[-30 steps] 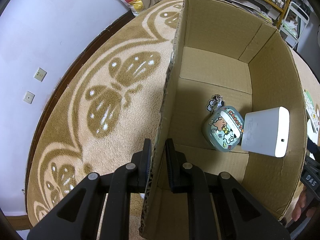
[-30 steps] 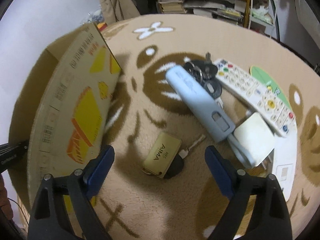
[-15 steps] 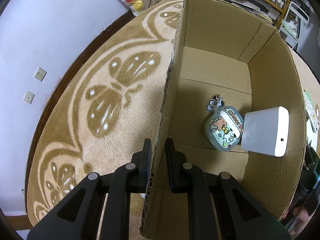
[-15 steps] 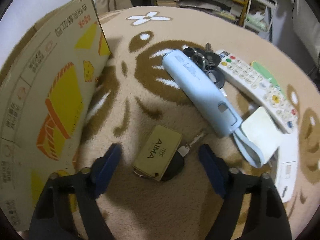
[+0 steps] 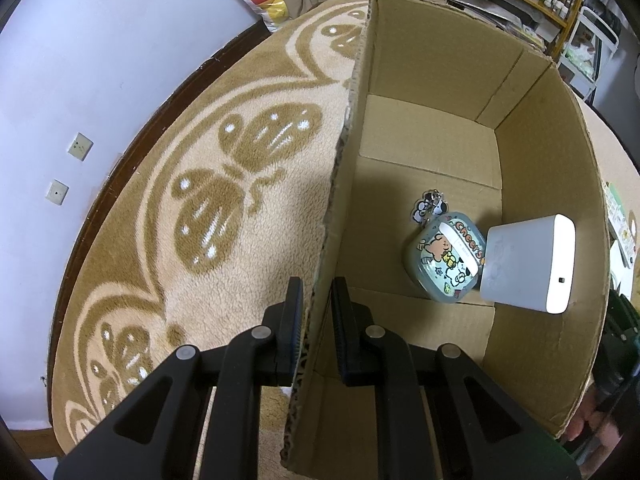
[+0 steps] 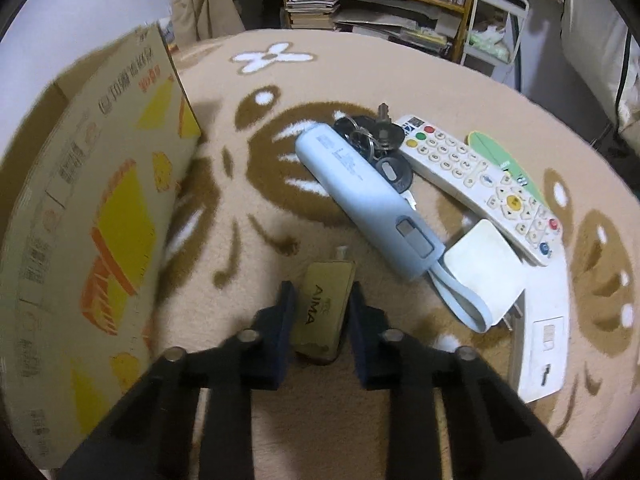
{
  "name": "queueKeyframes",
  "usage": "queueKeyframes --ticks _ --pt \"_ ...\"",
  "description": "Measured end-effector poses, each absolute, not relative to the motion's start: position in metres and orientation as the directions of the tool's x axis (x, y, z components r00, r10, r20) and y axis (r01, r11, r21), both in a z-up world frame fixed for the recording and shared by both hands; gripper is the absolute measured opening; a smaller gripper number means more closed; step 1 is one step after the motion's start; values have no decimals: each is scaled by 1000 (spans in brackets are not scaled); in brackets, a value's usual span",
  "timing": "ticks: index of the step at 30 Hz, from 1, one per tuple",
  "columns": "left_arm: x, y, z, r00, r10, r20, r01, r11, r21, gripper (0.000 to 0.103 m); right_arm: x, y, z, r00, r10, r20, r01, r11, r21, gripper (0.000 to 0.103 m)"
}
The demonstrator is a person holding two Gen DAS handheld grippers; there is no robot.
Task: Organize rigid objects
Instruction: 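Move the right tool to the brass AIMA key tag and grasp the key, then lift the key with the right tool and carry it over the box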
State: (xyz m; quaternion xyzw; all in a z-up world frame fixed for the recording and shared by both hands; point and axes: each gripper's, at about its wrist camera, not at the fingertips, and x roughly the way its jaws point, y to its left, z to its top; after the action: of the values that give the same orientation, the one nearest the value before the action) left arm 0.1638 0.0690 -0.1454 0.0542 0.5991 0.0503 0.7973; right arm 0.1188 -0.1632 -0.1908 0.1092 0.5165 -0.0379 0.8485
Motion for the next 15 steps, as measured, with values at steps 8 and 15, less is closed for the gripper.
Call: queueKeyframes --ticks 8,15 --pt "164 69 -146 277 146 -950 -15 989 148 13 123 -170 -189 483 130 -866 182 952 244 5" --pt "164 69 -146 277 145 -950 -16 989 146 13 128 -184 -173 527 147 -837 186 941 283 5"
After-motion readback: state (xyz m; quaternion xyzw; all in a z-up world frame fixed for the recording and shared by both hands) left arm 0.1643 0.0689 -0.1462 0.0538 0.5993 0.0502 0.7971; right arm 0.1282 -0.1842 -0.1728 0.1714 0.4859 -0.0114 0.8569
